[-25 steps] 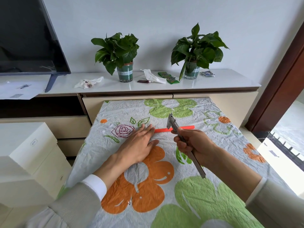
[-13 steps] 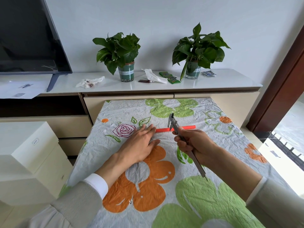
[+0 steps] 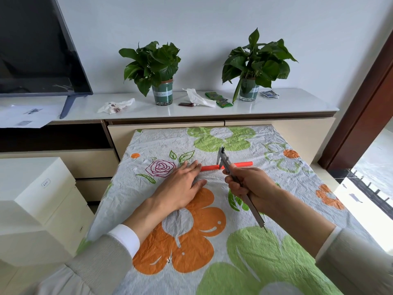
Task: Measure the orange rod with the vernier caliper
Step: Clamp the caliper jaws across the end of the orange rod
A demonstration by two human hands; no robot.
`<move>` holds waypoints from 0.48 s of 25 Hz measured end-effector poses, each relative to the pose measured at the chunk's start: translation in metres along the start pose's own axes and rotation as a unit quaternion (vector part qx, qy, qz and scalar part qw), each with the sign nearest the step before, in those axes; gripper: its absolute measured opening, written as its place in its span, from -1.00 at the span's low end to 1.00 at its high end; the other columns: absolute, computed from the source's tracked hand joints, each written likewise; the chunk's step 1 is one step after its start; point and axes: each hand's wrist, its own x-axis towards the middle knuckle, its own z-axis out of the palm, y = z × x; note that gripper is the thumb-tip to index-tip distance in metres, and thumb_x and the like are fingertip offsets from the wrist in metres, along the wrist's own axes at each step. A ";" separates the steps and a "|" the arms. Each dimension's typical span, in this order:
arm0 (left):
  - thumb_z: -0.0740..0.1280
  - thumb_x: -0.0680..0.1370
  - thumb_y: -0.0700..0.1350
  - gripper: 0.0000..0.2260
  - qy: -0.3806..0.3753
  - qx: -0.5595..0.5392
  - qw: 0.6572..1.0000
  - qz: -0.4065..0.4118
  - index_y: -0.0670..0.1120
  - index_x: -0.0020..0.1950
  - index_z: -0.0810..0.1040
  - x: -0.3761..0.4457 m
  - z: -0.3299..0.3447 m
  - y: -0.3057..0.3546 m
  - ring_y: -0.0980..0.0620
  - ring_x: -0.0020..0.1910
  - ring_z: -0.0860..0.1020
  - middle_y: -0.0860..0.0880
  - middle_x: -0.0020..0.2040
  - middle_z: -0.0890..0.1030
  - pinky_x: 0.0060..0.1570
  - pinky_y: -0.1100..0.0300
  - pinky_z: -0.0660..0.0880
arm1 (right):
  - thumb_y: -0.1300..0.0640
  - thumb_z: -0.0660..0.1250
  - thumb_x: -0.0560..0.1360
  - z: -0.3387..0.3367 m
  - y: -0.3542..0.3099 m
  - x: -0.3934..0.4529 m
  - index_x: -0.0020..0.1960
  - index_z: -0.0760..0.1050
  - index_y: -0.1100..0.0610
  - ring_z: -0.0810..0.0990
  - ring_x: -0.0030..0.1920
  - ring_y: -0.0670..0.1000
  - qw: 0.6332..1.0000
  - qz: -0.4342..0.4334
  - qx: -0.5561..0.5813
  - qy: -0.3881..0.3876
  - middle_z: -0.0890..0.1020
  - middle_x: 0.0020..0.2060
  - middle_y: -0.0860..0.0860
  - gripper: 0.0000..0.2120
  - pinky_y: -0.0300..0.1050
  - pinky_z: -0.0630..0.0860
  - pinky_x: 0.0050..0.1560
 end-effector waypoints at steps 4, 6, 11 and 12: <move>0.11 0.67 0.21 -0.40 -0.001 0.003 1.000 -0.001 -0.03 0.65 0.13 0.000 -0.001 0.001 -0.07 0.65 0.05 -0.01 0.67 0.10 0.60 -0.04 -0.01 | 0.22 0.26 0.67 0.001 0.001 0.000 0.13 0.45 0.35 0.42 -0.57 -0.06 1.000 -0.003 -0.007 0.006 0.47 -0.34 0.15 -0.83 -0.30 0.29 -0.66; 0.11 0.67 0.20 -0.40 -0.002 -0.001 1.000 -0.001 -0.03 0.65 0.13 -0.001 -0.001 0.001 -0.07 0.65 0.05 -0.01 0.67 0.10 0.60 -0.07 0.01 | 0.22 0.27 0.67 0.002 0.001 -0.001 0.14 0.45 0.35 0.42 -0.57 -0.06 1.000 -0.006 -0.009 0.007 0.46 -0.35 0.15 -0.82 -0.30 0.28 -0.66; 0.12 0.67 0.19 -0.40 -0.002 -0.004 1.000 -0.002 -0.04 0.65 0.14 -0.001 -0.002 0.001 -0.06 0.65 0.06 -0.01 0.67 0.12 0.59 -0.08 0.05 | 0.22 0.26 0.67 0.004 0.002 -0.003 0.15 0.45 0.36 0.41 -0.60 -0.06 1.000 -0.015 -0.011 0.011 0.46 -0.37 0.16 -0.82 -0.31 0.25 -0.66; 0.12 0.67 0.19 -0.40 -0.002 -0.004 1.000 -0.002 -0.04 0.65 0.14 -0.002 -0.002 0.001 -0.06 0.65 0.06 -0.01 0.67 0.12 0.60 -0.08 0.04 | 0.22 0.26 0.67 0.004 0.002 -0.003 0.15 0.46 0.36 0.41 -0.60 -0.06 1.000 -0.016 -0.013 0.013 0.46 -0.37 0.16 -0.81 -0.31 0.25 -0.66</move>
